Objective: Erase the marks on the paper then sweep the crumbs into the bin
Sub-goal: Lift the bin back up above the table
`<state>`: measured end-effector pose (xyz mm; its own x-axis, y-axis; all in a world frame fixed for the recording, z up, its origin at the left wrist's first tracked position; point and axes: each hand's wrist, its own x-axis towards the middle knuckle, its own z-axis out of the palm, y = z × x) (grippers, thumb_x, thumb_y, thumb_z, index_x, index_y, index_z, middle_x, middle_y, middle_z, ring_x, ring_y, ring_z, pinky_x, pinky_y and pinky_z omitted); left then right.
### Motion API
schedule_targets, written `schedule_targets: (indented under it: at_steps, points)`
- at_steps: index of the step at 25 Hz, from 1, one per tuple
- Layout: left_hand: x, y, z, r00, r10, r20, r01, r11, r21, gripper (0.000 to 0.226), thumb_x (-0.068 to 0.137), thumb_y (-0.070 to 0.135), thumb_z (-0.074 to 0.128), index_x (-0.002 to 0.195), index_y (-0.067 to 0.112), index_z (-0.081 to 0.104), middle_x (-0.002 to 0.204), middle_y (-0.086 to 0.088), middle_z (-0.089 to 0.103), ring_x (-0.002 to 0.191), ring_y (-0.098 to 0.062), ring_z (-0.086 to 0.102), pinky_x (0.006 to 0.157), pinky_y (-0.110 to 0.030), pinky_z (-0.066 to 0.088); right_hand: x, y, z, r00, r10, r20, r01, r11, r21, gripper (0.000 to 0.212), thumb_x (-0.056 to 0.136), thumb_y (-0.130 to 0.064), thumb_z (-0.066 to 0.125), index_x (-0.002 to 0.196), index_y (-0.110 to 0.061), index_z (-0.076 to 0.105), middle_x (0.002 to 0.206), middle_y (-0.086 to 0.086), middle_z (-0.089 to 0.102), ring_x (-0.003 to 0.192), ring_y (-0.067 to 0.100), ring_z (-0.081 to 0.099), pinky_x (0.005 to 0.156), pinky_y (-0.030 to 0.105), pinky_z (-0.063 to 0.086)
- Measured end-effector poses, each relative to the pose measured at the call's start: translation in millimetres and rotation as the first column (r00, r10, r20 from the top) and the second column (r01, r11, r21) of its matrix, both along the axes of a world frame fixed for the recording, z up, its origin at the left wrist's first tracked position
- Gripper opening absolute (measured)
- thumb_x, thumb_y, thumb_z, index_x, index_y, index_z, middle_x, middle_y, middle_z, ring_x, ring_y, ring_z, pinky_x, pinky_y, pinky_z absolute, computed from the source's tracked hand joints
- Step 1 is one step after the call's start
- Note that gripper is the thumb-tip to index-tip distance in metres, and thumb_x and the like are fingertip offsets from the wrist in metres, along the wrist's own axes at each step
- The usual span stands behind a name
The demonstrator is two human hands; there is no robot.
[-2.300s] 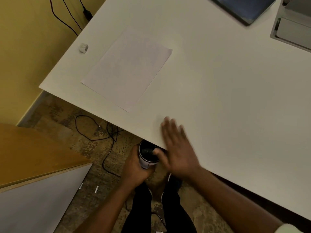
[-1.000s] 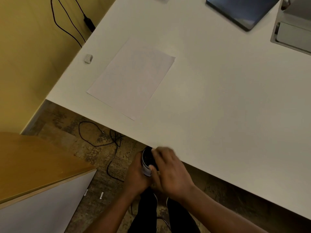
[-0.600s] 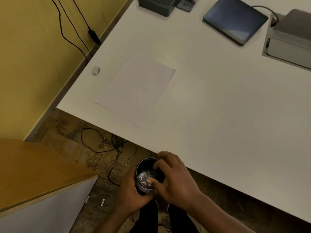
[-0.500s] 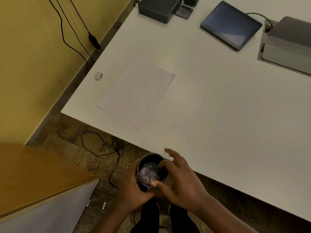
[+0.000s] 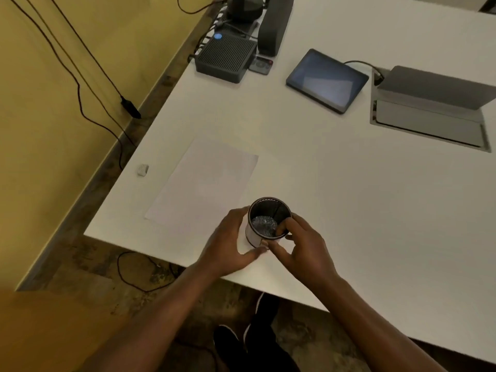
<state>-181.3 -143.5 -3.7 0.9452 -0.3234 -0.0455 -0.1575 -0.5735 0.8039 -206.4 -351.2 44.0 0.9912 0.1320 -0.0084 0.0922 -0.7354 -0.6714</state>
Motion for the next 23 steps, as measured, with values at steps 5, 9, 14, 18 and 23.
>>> schedule_targets:
  at_steps: [5, 9, 14, 18, 23]
  points:
    - [80.9, 19.9, -36.4, 0.993, -0.080, 0.086, 0.040, 0.920, 0.391, 0.069, 0.096, 0.045, 0.029, 0.159, 0.018, 0.030, 0.166, -0.013, 0.030, 0.151, -0.033, 0.031, 0.119, -0.055, 0.034, 67.3, -49.9, -21.2, 0.987, -0.153, 0.044, 0.156, 0.984, -0.084, 0.028, 0.084, -0.036, 0.075, 0.101, -0.020, 0.059, 0.125, -0.001, 0.063, 0.093, 0.021, 0.066, 0.076, 0.040, 0.058]
    - [112.5, 32.1, -54.7, 0.998, -0.015, 0.068, -0.031, 0.772, 0.635, 0.066, 0.097, 0.040, 0.031, 0.159, 0.021, 0.030, 0.167, -0.021, 0.019, 0.150, -0.047, 0.028, 0.114, -0.063, 0.033, 102.6, -86.8, -30.7, 0.960, -0.274, 0.058, 0.277, 0.959, -0.066, 0.029, 0.083, -0.038, 0.075, 0.101, -0.019, 0.062, 0.127, 0.002, 0.063, 0.097, 0.023, 0.067, 0.079, 0.042, 0.059]
    - [109.7, 19.0, -63.4, 0.997, -0.005, 0.077, -0.051, 0.706, 0.706, 0.068, 0.097, 0.046, 0.057, 0.157, 0.024, 0.035, 0.164, -0.025, 0.028, 0.139, -0.050, 0.041, 0.103, -0.060, 0.043, 122.3, -117.6, -37.3, 0.931, -0.358, 0.076, 0.362, 0.931, -0.053, 0.026, 0.081, -0.033, 0.079, 0.094, -0.019, 0.060, 0.115, 0.002, 0.065, 0.093, 0.025, 0.067, 0.077, 0.046, 0.059]
    - [107.1, -0.6, -56.8, 1.000, -0.008, 0.014, -0.004, 0.706, 0.708, 0.074, 0.094, 0.052, 0.059, 0.158, 0.026, 0.033, 0.163, -0.024, 0.029, 0.137, -0.047, 0.042, 0.103, -0.057, 0.043, 127.4, -122.6, -42.4, 0.925, -0.378, 0.039, 0.380, 0.924, -0.049, 0.029, 0.080, -0.041, 0.074, 0.093, -0.020, 0.059, 0.113, -0.001, 0.063, 0.093, 0.022, 0.065, 0.076, 0.047, 0.058]
    - [111.0, 5.2, -43.6, 0.996, -0.055, 0.066, -0.004, 0.742, 0.671, 0.067, 0.094, 0.054, 0.048, 0.148, 0.014, 0.047, 0.149, -0.022, 0.048, 0.127, -0.039, 0.049, 0.098, -0.051, 0.049, 99.4, -99.2, -23.9, 0.883, -0.464, 0.073, 0.470, 0.870, -0.153, 0.068, 0.079, -0.043, 0.081, 0.134, -0.018, 0.051, 0.155, 0.011, 0.037, 0.141, 0.025, 0.037, 0.098, 0.035, 0.044]
